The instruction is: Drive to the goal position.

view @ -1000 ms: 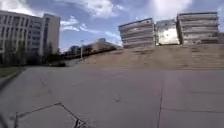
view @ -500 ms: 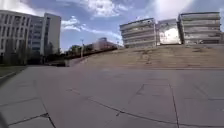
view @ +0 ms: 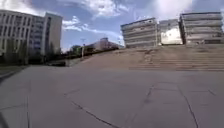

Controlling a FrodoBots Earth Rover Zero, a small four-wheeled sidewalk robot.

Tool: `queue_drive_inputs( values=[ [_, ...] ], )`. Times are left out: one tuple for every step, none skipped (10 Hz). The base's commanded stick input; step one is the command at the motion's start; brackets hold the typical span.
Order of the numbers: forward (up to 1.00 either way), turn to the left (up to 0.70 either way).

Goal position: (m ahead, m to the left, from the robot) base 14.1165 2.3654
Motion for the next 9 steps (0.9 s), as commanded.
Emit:
queue_drive_inputs(
  values=[
    [0.7, 0.0],
    [0.7, 0.0],
    [0.7, 0.0],
    [0.7, 0.0],
    [0.7, 0.0],
    [0.7, 0.0],
    [0.7, 0.0],
    [0.7, 0.0],
    [0.7, 0.0]
  ],
)
